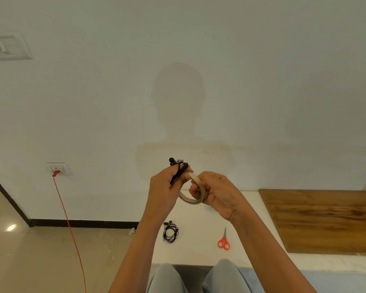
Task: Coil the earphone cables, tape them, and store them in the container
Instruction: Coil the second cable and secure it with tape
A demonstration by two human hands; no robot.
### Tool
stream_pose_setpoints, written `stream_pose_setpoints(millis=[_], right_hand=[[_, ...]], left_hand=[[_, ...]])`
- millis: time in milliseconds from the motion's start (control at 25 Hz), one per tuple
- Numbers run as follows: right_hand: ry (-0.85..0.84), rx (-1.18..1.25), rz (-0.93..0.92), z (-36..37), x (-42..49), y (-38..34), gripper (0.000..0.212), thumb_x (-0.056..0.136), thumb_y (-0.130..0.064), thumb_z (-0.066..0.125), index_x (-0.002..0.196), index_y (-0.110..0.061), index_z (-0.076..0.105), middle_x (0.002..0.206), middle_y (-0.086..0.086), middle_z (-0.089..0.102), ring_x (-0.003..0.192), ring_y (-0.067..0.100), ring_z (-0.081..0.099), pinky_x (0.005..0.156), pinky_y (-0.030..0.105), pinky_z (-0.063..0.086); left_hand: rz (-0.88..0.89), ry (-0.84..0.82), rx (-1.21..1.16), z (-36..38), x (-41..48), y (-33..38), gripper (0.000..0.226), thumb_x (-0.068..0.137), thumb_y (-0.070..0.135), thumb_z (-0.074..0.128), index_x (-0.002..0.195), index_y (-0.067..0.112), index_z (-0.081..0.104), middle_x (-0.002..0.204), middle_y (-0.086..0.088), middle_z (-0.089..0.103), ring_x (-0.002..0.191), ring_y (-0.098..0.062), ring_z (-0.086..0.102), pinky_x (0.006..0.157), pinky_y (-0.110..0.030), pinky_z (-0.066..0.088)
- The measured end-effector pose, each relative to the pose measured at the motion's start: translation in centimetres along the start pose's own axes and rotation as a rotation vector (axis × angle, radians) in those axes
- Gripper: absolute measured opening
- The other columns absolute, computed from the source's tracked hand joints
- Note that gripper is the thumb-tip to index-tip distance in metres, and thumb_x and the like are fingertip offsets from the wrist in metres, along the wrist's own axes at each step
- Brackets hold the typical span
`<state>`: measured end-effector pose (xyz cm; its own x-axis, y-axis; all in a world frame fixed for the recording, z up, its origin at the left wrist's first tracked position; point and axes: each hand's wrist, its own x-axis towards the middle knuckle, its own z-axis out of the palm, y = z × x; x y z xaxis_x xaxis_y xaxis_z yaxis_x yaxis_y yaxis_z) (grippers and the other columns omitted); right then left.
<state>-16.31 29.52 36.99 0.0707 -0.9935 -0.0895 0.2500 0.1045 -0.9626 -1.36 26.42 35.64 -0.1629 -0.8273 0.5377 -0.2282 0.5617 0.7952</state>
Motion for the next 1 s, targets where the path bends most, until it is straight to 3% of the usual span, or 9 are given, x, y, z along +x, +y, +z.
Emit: stream_pose_setpoints(millis=[160,440,560,720,1000], right_hand=[[0.02,-0.019,-0.025,0.0,-0.2,-0.1,0.029,0.094,-0.007,0.047,0.074,-0.008,0.068,0.062,0.007,0.066,0.057,0.015,0.063,0.057,0.022,0.053],[0.023,0.063,0.003,0.0,-0.2,0.1,0.029,0.087,0.008,0.04,0.076,-0.004,0.065,0.067,0.009,0.065,0.063,0.019,0.063,0.07,0.032,0.056],[-0.004,0.12,0.046,-0.1,-0.3,-0.3,0.025,0.089,-0.004,0.044,0.083,-0.003,0.069,0.072,0.01,0.069,0.064,0.018,0.066,0.069,0.03,0.056],[0.013,0.078,0.051,0.0,-0.4,-0.9,0.026,0.089,-0.005,0.047,0.076,-0.005,0.069,0.068,0.009,0.068,0.06,0.016,0.065,0.053,0.022,0.053],[0.014,0.068,0.015,0.0,-0.4,-0.6,0.035,0.09,-0.003,0.046,0.067,-0.008,0.072,0.063,0.008,0.066,0.059,0.016,0.064,0.057,0.024,0.056]], left_hand=[[-0.004,-0.008,-0.001,0.2,0.0,0.1,0.037,0.088,0.01,0.065,0.09,0.047,0.066,0.093,0.031,0.069,0.093,0.01,0.063,0.079,-0.002,0.042],[0.002,-0.011,0.005,0.1,0.3,0.4,0.03,0.089,0.015,0.066,0.09,0.045,0.067,0.095,0.029,0.069,0.094,0.009,0.064,0.078,-0.003,0.043],[-0.002,-0.001,-0.007,0.0,0.5,0.6,0.027,0.088,0.018,0.067,0.09,0.045,0.068,0.094,0.027,0.07,0.093,0.007,0.064,0.078,-0.004,0.044],[-0.009,0.009,-0.026,0.1,0.4,0.6,0.03,0.087,0.017,0.068,0.089,0.047,0.068,0.093,0.027,0.071,0.091,0.006,0.065,0.078,-0.005,0.045],[-0.006,0.011,-0.029,0.2,0.2,0.6,0.032,0.088,0.012,0.066,0.089,0.044,0.068,0.092,0.028,0.071,0.091,0.007,0.065,0.077,-0.003,0.044]])
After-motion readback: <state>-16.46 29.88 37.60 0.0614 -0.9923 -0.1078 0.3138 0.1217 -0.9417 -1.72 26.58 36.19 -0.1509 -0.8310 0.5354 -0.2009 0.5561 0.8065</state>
